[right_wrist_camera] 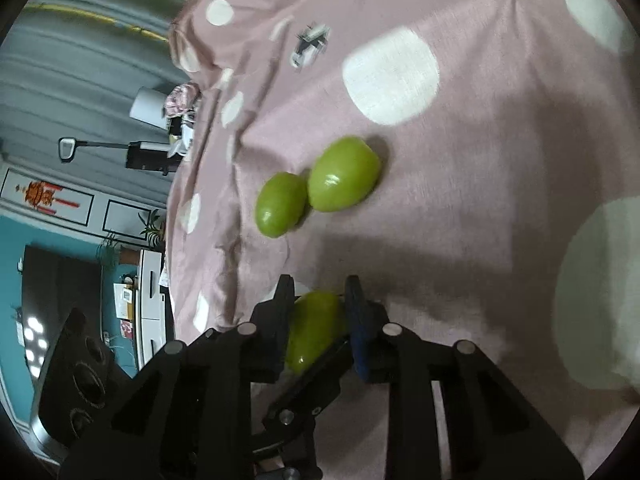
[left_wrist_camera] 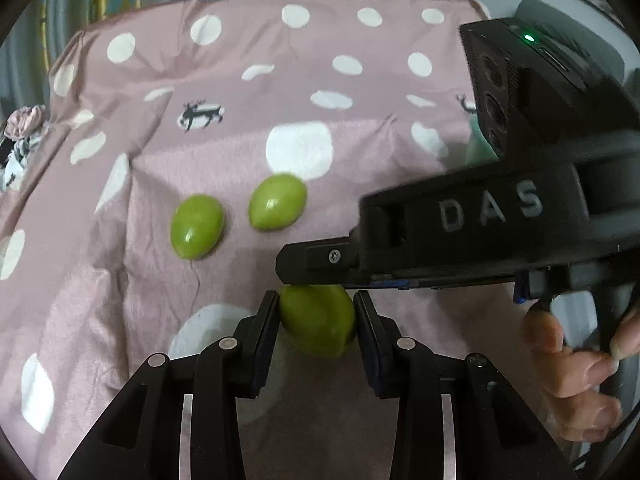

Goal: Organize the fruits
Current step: 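Lift the green fruit between both tools and carry it over the teal bowl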

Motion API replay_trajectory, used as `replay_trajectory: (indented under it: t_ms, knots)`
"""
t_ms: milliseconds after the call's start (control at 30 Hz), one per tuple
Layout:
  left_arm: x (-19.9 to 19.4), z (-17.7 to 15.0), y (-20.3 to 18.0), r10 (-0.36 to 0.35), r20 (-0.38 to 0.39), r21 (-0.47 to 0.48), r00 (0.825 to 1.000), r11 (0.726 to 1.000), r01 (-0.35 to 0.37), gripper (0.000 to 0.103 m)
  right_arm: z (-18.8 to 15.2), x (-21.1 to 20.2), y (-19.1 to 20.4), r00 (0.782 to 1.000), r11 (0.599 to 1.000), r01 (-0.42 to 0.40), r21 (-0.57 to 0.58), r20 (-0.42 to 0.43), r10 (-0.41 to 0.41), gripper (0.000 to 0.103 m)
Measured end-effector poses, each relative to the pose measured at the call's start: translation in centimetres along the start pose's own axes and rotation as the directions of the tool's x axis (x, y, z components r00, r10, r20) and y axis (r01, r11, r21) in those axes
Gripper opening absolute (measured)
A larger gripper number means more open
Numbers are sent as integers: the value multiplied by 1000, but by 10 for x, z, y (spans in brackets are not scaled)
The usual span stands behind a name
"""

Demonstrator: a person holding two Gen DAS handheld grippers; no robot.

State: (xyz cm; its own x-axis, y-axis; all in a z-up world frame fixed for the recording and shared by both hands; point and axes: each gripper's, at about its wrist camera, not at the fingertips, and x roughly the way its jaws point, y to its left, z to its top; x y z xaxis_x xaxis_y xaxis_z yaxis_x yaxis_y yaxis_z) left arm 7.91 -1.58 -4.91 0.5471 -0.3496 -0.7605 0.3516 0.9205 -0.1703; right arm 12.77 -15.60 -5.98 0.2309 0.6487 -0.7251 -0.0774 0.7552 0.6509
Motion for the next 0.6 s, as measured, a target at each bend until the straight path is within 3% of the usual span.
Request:
replay_trajectory:
  t_ms: [133, 200, 233, 333, 400, 600]
  knots:
    - [-5, 4, -15, -8, 21, 51, 1000, 999, 7, 38, -1, -16, -7, 1000, 999, -15, 40, 5, 15, 33]
    - [-9, 4, -23, 5, 49, 67, 999, 998, -8, 38, -3, -18, -15, 1000, 995, -18, 101, -23, 20, 59]
    - [-9, 5, -23, 2, 54, 68, 999, 998, -5, 38, -4, -18, -18, 999, 994, -17, 107, -36, 21, 61]
    - [-7, 5, -27, -19, 34, 54, 999, 998, 17, 37, -10, -22, -21, 999, 995, 11, 97, -38, -7, 56]
    - [-5, 2, -30, -8, 23, 62, 1000, 998, 7, 37, -13, -24, -14, 999, 999, -8, 48, -39, 9, 38]
    - [-18, 4, -33, -21, 45, 47, 999, 999, 19, 37, -20, -33, -11, 1000, 999, -24, 38, -4, 24, 36]
